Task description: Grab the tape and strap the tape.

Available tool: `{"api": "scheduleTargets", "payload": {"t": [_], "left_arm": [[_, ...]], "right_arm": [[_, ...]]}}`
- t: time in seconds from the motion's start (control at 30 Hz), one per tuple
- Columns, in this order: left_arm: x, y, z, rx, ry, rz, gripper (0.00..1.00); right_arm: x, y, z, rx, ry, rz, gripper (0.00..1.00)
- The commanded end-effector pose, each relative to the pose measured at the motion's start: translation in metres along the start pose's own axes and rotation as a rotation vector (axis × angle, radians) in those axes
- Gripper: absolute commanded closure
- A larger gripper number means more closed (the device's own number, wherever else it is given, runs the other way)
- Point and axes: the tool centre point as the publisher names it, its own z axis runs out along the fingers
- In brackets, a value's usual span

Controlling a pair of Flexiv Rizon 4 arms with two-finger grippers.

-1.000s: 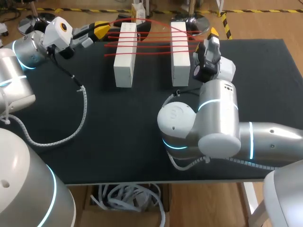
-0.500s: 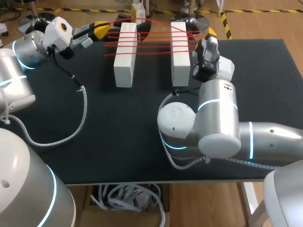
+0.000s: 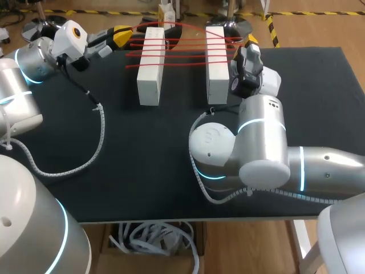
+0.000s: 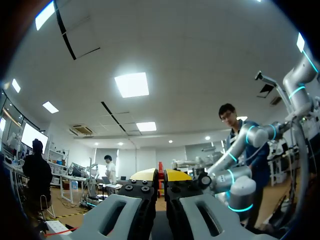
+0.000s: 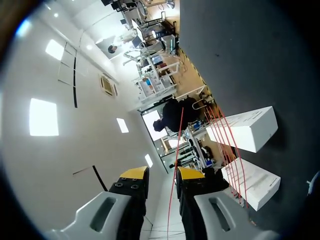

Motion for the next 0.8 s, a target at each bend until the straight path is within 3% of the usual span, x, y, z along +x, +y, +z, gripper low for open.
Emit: {"api": "scheduleTargets", "payload": {"t": [0.03, 0.57, 0.67, 0.73, 0.8], "left_arm": [[0.0001, 0.0007, -0.0003, 0.001, 0.001, 0.001, 1.0], [0.0001, 0.0007, -0.0003, 0.001, 0.001, 0.001, 1.0], [0.0001, 0.0007, -0.0003, 0.001, 0.001, 0.001, 1.0], [0.0001, 0.0007, -0.0003, 0.001, 0.001, 0.001, 1.0], [0.0001, 0.0007, -0.0003, 0.001, 0.001, 0.001, 1.0]], "right_arm": [[-0.0001, -0.0028, 0.0016, -0.004, -0.003, 0.0, 0.75], [-0.0022, -0.0043, 0.0013, -0.002, -0.009, 0.0, 0.8], [-0.0023, -0.0041, 0.0013, -0.003, -0.009, 0.0, 0.86], [-0.0024, -0.0039, 0.0014, -0.004, -0.009, 0.0, 1.0], [-0.0024, -0.0039, 0.0014, -0.005, -0.01, 0.003, 1.0]]}}
